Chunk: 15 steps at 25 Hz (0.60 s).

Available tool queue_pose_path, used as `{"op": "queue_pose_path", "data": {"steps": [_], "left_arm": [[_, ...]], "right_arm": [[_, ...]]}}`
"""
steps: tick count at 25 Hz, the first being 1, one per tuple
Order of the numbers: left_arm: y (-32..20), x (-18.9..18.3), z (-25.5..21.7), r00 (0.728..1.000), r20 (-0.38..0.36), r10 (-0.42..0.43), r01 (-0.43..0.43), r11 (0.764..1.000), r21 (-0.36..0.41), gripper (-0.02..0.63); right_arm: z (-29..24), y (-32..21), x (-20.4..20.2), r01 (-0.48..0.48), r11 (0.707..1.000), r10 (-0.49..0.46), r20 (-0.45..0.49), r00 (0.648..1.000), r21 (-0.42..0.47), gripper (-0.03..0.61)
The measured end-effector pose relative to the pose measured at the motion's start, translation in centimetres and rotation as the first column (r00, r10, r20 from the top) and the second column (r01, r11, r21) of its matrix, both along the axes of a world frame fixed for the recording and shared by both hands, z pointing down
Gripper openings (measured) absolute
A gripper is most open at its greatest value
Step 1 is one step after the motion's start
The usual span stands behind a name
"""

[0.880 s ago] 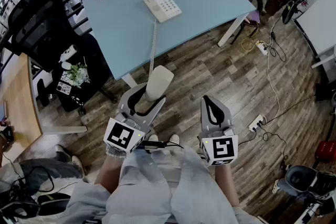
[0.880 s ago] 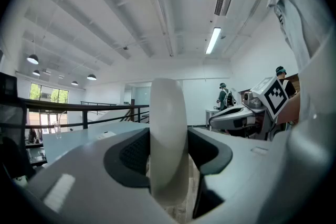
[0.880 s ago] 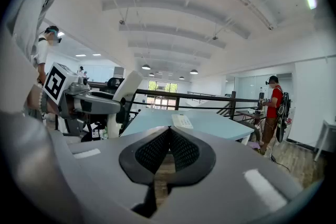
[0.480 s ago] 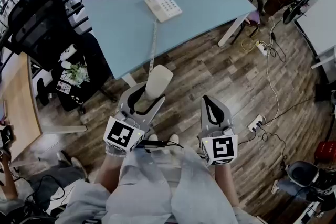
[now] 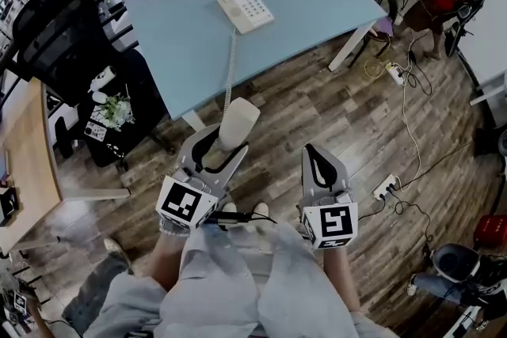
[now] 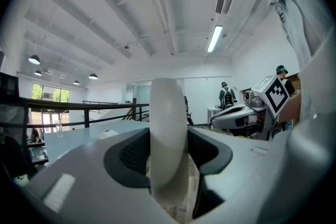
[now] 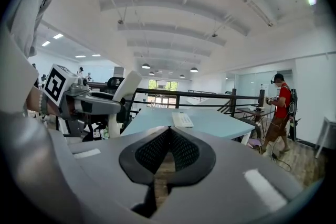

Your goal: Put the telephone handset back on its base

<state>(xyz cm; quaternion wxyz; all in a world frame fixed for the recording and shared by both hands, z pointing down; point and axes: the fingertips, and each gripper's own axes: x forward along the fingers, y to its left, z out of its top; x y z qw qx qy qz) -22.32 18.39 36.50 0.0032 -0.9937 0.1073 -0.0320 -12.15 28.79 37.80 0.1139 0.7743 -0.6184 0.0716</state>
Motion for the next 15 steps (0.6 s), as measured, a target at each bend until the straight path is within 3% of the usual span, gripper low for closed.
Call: {"op": "queue_pose_path", "data": {"steps": [15], "left_arm": [[2.5,2.4,-0.8,0.998,-0.005,-0.055,0.055,0.998,0.021,0.218]], "right_arm": [[-0.1,2.6,3.0,0.038,0.999,-0.039,0.010,0.999,0.013,-0.002]]}}
